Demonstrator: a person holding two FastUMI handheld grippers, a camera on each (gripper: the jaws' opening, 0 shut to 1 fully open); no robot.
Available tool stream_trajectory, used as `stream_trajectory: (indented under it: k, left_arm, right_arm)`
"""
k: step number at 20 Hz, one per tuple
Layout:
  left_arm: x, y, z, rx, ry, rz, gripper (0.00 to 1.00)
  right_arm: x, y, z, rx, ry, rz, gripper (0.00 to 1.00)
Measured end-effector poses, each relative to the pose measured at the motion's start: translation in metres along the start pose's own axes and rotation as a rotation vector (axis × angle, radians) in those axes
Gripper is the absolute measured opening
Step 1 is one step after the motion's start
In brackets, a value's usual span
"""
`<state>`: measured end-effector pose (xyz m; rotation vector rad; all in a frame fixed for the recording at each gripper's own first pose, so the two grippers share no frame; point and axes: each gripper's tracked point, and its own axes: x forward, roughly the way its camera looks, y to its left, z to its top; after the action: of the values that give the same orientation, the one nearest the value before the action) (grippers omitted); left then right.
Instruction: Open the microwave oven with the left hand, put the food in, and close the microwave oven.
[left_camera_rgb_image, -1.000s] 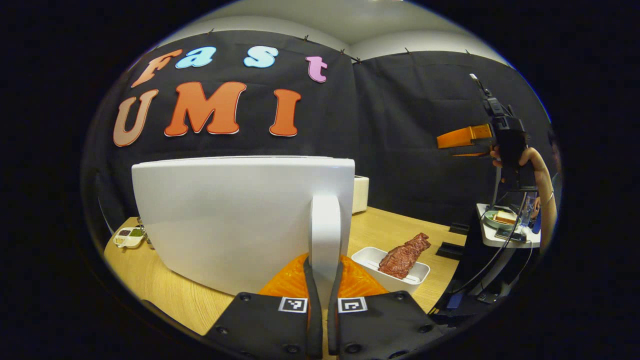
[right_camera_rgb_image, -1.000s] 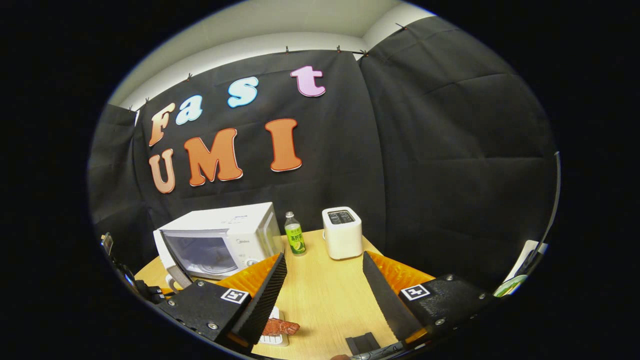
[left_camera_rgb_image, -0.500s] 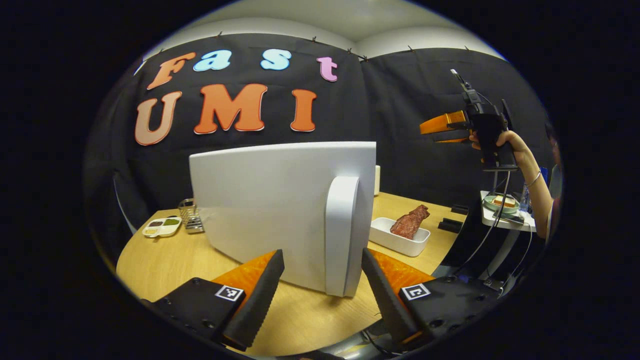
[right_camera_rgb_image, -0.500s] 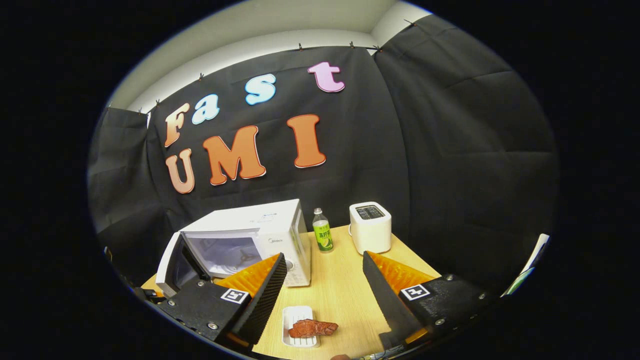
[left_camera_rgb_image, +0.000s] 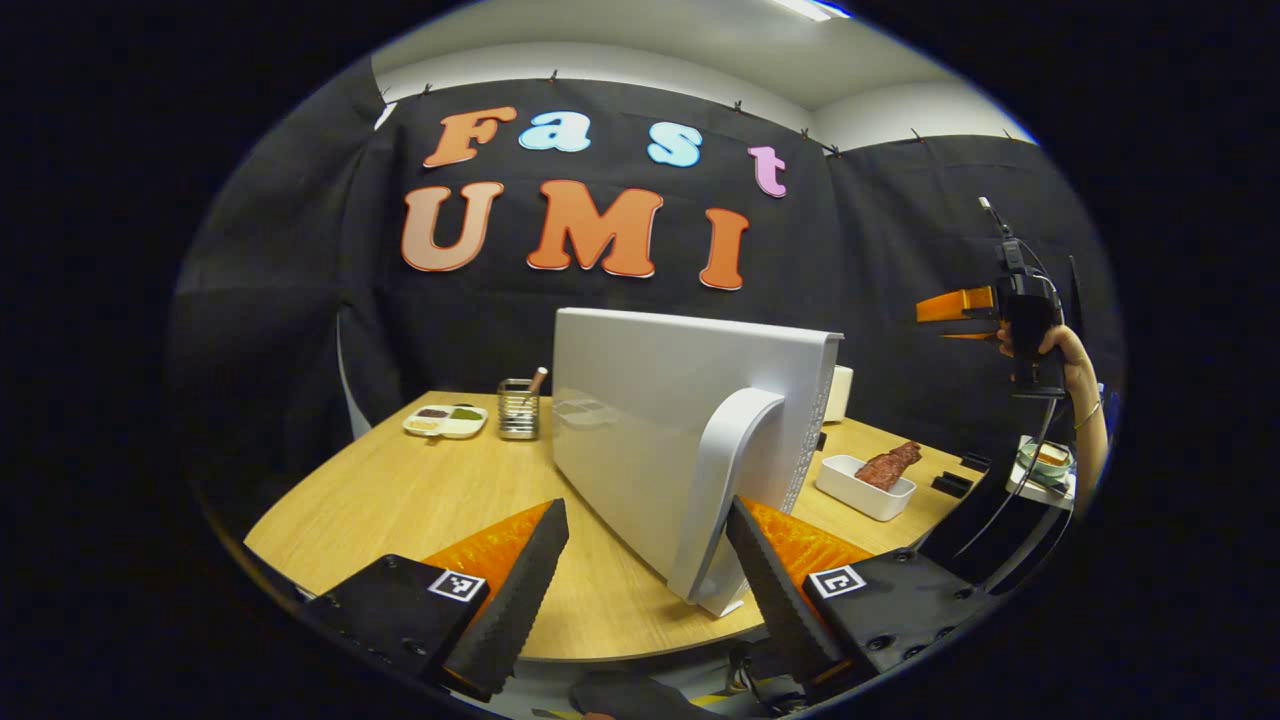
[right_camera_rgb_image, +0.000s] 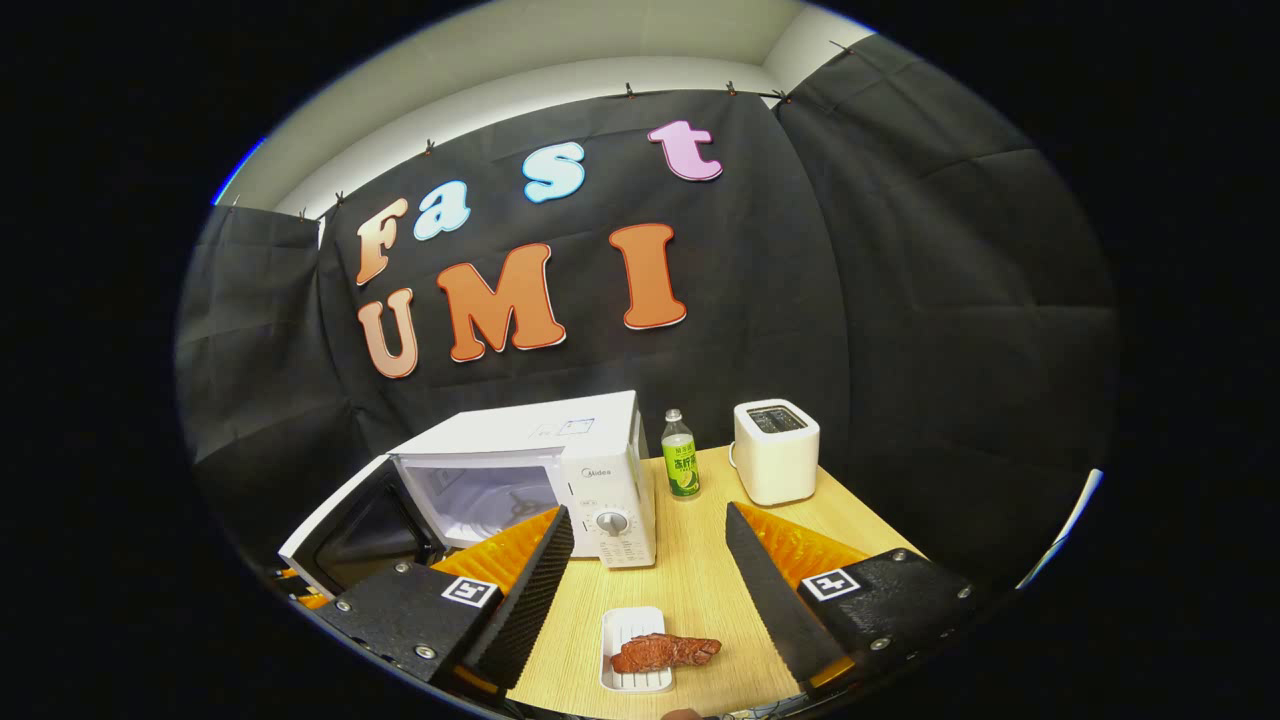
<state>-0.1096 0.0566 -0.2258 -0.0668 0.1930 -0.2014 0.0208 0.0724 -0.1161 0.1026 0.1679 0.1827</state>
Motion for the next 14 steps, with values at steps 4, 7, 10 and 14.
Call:
stream_trajectory:
  k: [4,7,10,14]
  left_arm:
    - [-0.035,0.040,0.027,0.060,-0.073,0.164,0.97]
    - [-0.054,0.052,0.041,0.084,-0.084,0.219,0.96]
    - [-0.065,0.067,0.055,0.086,-0.104,0.279,0.96]
    - [-0.070,0.085,0.066,0.070,-0.121,0.336,0.96]
  right_arm:
    - [0.002,0.004,-0.007,0.011,0.009,0.011,0.95]
    - [0.002,0.007,-0.015,0.017,0.018,0.019,0.95]
    - [0.005,0.003,-0.026,0.005,0.021,0.004,0.95]
    - [0.009,-0.009,-0.046,0.003,0.024,-0.024,0.95]
